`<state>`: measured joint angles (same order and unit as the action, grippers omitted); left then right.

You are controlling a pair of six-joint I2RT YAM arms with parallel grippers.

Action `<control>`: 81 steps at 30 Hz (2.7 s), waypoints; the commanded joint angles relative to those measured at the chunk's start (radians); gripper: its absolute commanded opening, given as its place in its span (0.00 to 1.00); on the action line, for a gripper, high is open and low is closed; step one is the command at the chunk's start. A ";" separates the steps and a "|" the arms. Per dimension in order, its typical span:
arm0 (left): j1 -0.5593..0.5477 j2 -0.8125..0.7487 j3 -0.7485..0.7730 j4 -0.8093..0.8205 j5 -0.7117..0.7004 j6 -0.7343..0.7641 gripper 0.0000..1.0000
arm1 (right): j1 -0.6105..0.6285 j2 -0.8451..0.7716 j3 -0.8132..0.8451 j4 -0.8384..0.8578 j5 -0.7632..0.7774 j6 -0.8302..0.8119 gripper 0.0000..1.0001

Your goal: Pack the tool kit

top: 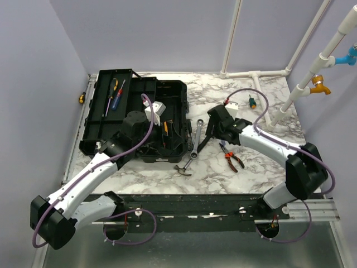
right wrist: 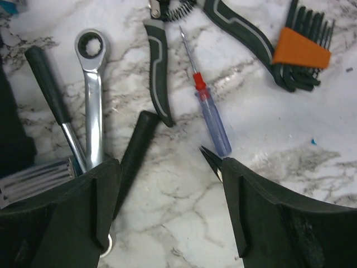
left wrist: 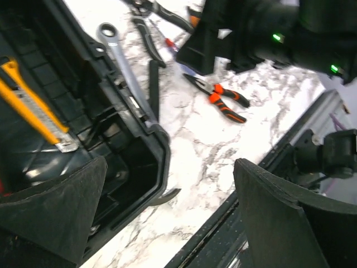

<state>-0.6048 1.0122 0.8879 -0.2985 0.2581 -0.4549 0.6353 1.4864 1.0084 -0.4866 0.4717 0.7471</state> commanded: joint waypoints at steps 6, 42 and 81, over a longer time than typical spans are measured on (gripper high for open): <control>-0.009 -0.090 -0.226 0.339 0.235 -0.036 0.99 | -0.051 0.210 0.105 0.024 -0.033 -0.164 0.69; -0.050 0.246 -0.139 0.692 0.331 -0.401 0.86 | -0.145 -0.590 -0.559 0.786 -1.018 -0.271 0.01; 0.010 0.298 0.447 -0.529 -0.680 0.148 0.00 | -0.146 -0.778 -0.563 0.645 -0.769 -0.274 0.83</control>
<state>-0.6529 1.2724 1.2617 -0.4549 0.0063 -0.4377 0.4862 0.7147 0.4545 0.2218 -0.3943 0.4953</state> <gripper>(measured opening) 0.114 0.830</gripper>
